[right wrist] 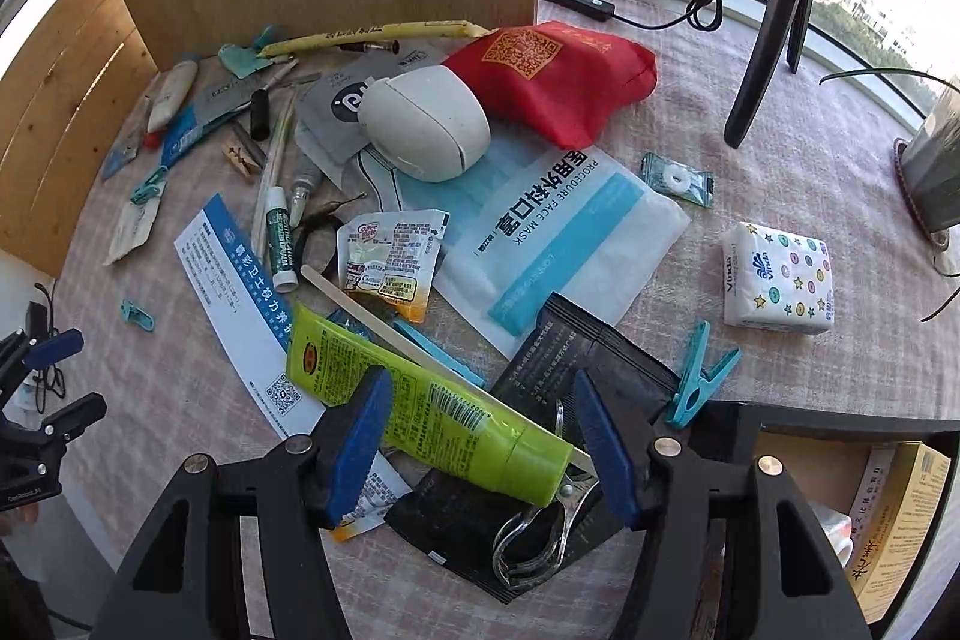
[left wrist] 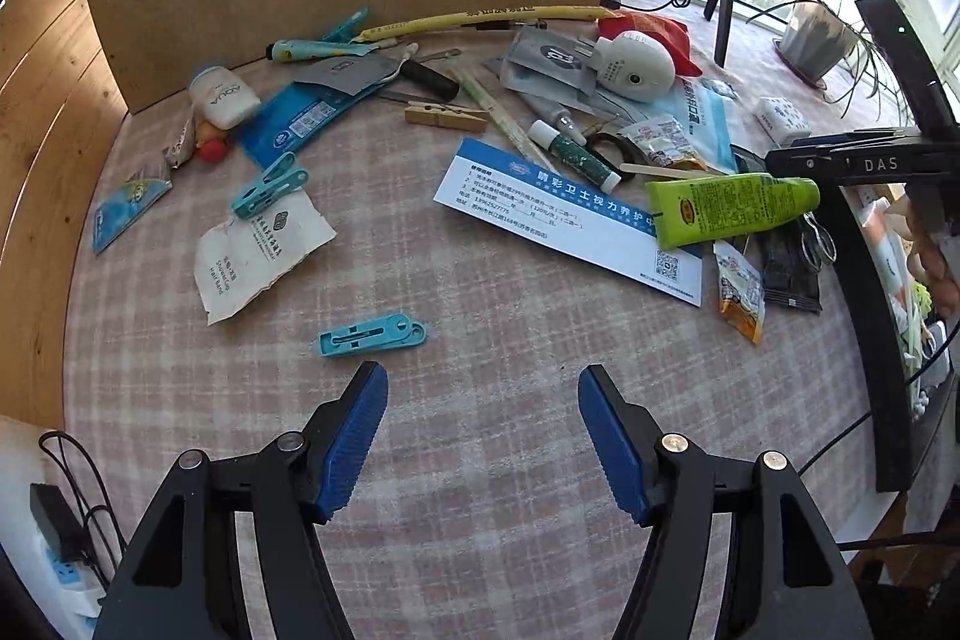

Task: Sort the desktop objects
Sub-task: 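Return both tools to the table toward the yellow-green tube, then grasp the yellow-green tube with the right tool and lift it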

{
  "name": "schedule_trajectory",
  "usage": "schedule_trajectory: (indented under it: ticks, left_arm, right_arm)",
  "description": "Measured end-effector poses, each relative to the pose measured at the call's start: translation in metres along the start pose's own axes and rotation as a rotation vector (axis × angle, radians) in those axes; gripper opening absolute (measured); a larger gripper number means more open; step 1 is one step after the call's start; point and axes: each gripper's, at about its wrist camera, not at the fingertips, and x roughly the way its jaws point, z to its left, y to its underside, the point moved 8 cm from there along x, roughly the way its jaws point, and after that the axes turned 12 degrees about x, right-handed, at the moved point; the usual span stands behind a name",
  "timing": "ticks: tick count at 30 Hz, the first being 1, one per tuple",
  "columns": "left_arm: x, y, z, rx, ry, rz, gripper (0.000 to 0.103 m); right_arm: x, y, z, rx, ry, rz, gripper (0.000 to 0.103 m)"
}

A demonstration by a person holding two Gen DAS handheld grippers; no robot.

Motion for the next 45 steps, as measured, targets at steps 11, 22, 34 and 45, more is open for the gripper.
schedule_trajectory:
  ticks: [11, 22, 34, 45]
  left_arm:
    - [-0.010, 0.004, -0.043, 0.007, 0.065, -0.030, 0.070]
    - [-0.012, 0.024, -0.089, -0.087, 0.108, -0.053, 0.070]
    - [-0.013, 0.051, -0.157, -0.067, 0.158, -0.049, 0.070]
    - [0.006, 0.054, -0.222, 0.026, 0.239, -0.007, 0.070]
  right_arm:
    - [0.013, 0.084, 0.044, -0.040, -0.259, 0.277, 0.051]
    - [0.025, 0.089, 0.057, -0.117, -0.191, 0.193, 0.024]
    - [0.001, 0.151, 0.040, -0.053, -0.328, 0.218, 0.017]
    - [-0.013, 0.175, 0.003, -0.044, -0.255, 0.167, 0.047]
